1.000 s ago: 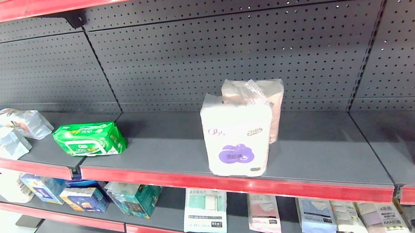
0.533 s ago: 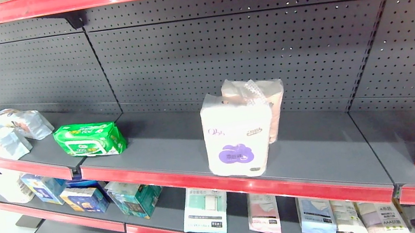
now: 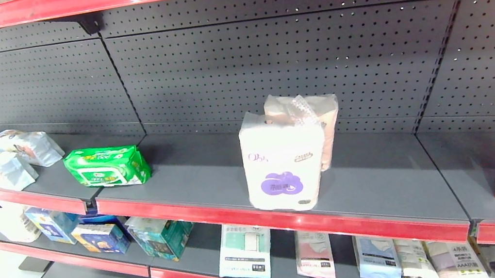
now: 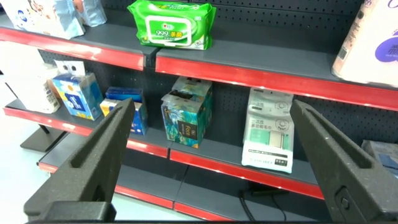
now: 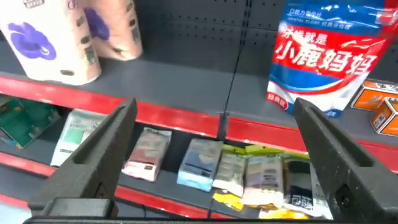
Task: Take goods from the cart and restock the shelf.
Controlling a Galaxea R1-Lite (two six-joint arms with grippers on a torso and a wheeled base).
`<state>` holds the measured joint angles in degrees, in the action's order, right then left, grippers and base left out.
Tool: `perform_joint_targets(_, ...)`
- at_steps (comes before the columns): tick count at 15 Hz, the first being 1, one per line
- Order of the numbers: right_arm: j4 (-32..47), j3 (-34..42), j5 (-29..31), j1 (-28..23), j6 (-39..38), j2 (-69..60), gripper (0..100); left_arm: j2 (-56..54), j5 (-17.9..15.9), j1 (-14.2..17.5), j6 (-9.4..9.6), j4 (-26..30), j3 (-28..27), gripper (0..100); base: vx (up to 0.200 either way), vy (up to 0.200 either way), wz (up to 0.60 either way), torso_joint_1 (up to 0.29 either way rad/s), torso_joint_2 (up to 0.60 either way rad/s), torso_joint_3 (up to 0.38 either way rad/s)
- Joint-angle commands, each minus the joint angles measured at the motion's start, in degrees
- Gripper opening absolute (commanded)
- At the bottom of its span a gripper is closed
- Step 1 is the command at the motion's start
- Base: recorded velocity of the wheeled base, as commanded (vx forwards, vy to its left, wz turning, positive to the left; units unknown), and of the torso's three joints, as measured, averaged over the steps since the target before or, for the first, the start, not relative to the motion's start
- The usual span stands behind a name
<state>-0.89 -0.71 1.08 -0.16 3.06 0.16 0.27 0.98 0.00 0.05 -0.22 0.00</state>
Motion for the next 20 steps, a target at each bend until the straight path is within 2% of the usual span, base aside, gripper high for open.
perform_joint_targets(1, 0.6, 0.5, -1.5, 0.2, 0.1, -0.2, 100, 0.0, 0.0, 0.0, 0.04, 0.0, 0.0, 100, 0.000, 0.000, 0.00, 0.000, 0.00, 0.000)
perform_joint_targets(5, 0.7, 0.6, -1.3, 0.2, -3.8, -0.2, 100, -0.1, 0.0, 0.0, 0.21, 0.0, 0.0, 100, 0.000, 0.000, 0.00, 0.000, 0.00, 0.000)
perform_joint_targets(8, 0.7, 0.6, -1.2, 0.2, -3.8, -0.2, 100, 0.0, -0.1, 0.0, 0.21, 0.0, 0.0, 100, 0.000, 0.000, 0.00, 0.000, 0.00, 0.000)
perform_joint_targets(19, 0.7, 0.6, -1.1, 0.2, -3.7, -0.2, 100, 0.0, -0.1, -0.1, -0.05, 0.0, 0.0, 100, 0.000, 0.000, -0.60, 0.005, 0.00, 0.002)
perform_joint_targets(20, 0.7, 0.6, -1.1, 0.1, -3.7, -0.2, 100, -0.1, -0.1, -0.1, -0.05, 0.0, 0.0, 100, 0.000, 0.000, 0.00, 0.000, 0.00, 0.000)
